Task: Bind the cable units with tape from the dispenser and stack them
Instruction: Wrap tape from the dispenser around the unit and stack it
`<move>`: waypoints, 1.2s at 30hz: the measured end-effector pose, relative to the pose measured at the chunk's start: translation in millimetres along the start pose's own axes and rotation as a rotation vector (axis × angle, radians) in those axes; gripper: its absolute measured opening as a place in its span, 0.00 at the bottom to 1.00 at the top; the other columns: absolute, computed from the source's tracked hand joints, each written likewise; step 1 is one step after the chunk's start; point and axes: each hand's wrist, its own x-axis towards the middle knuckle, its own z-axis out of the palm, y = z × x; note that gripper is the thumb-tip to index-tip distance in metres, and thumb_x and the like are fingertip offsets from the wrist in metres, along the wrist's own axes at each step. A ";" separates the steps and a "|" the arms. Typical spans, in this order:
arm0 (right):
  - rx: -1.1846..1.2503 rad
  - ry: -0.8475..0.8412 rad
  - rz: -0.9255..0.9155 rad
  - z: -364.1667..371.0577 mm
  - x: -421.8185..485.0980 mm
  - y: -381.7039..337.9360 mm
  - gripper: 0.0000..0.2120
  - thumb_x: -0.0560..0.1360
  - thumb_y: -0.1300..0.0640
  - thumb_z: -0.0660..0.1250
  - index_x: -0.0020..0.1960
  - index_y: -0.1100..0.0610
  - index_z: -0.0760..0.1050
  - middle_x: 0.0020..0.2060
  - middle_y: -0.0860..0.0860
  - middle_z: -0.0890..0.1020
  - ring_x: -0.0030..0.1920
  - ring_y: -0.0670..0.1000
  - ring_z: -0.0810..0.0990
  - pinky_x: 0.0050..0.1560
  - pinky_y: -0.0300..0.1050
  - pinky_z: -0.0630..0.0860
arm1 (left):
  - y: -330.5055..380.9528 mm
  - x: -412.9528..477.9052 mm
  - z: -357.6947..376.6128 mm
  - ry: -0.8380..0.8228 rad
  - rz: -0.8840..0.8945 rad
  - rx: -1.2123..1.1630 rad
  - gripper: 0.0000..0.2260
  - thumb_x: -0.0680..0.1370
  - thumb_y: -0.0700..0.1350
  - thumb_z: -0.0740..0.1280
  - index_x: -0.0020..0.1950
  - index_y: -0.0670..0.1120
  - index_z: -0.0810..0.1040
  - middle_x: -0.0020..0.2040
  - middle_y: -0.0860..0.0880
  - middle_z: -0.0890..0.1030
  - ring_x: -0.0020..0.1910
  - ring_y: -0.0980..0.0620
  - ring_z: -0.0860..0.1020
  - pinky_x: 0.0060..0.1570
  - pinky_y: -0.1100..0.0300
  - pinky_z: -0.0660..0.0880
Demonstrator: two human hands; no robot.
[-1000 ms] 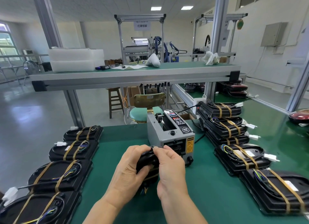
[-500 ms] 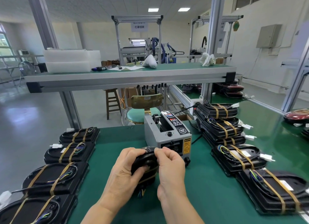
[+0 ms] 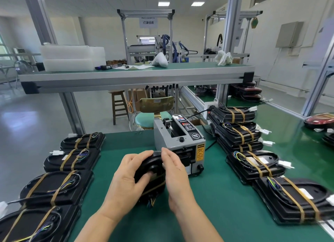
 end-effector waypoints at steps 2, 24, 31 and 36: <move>-0.003 -0.006 -0.002 2.1 -0.4 -1.0 0.12 0.80 0.49 0.63 0.63 0.46 0.77 0.60 0.42 0.80 0.62 0.42 0.77 0.67 0.44 0.72 | 1.4 1.6 -2.2 -0.020 -0.022 0.021 0.31 0.73 0.34 0.72 0.66 0.66 0.73 0.55 0.56 0.74 0.58 0.58 0.73 0.57 0.77 0.63; 0.037 -0.040 -0.008 6.8 1.9 0.5 0.15 0.81 0.49 0.61 0.66 0.48 0.75 0.61 0.41 0.79 0.56 0.32 0.75 0.47 0.28 0.73 | 32.8 34.0 4.1 -0.238 -0.120 0.591 0.22 0.75 0.58 0.65 0.67 0.62 0.64 0.52 0.56 0.70 0.53 0.52 0.72 0.48 0.56 0.73; 0.108 -0.020 0.023 5.4 0.1 0.8 0.09 0.81 0.49 0.62 0.60 0.44 0.76 0.52 0.36 0.81 0.48 0.30 0.79 0.40 0.26 0.74 | 28.7 35.0 2.8 -0.243 -0.102 0.575 0.25 0.74 0.53 0.67 0.69 0.63 0.63 0.56 0.58 0.70 0.55 0.53 0.72 0.49 0.57 0.74; 0.190 0.124 0.031 -5.2 2.2 5.2 0.08 0.80 0.55 0.65 0.55 0.54 0.81 0.43 0.45 0.86 0.43 0.39 0.83 0.36 0.30 0.75 | 23.0 32.5 -0.1 -0.225 -0.064 0.520 0.27 0.76 0.53 0.68 0.72 0.63 0.62 0.60 0.60 0.71 0.57 0.54 0.71 0.54 0.57 0.72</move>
